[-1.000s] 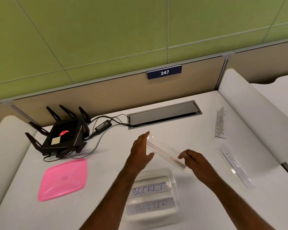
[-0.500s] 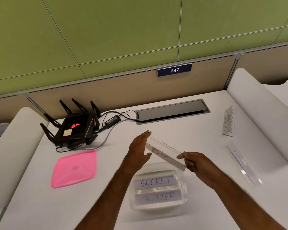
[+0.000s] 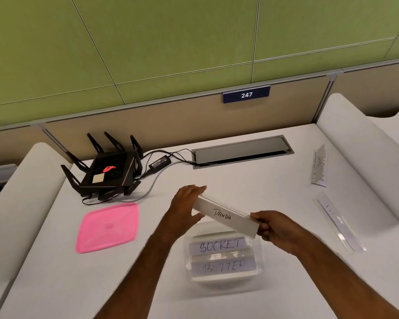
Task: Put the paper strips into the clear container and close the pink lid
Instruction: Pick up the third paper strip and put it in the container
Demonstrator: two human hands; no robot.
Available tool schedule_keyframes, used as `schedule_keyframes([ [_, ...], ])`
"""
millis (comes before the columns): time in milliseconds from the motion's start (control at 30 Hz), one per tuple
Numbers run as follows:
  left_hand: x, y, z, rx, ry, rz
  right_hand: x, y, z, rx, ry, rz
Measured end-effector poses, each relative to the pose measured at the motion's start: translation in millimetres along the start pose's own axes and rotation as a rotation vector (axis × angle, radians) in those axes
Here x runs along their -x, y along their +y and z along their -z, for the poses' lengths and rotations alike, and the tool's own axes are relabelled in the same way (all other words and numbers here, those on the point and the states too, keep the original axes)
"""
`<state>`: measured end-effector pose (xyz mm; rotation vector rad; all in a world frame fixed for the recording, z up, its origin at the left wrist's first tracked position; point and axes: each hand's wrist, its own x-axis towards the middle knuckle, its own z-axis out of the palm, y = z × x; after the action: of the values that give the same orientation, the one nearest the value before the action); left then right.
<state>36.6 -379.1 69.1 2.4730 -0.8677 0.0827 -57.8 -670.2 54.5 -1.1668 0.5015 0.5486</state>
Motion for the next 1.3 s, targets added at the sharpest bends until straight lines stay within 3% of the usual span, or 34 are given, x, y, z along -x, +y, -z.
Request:
schedule_keyframes([
  [200, 10, -5, 7, 0.073, -0.043, 0.039, 7, -5, -15, 0.352, 0.124, 0.15],
  [533, 31, -8, 2, 0.175, -0.083, 0.147, 10, 3, -17, 0.391, 0.24, 0.371],
  [867, 52, -6, -13, 0.243, -0.054, 0.269, 8, 24, 1, 0.82, 0.045, 0.513],
  [1300, 62, -8, -23, 0.243, -0.089, 0.337, -6, 36, 9, 0.893, 0.08, 0.553],
])
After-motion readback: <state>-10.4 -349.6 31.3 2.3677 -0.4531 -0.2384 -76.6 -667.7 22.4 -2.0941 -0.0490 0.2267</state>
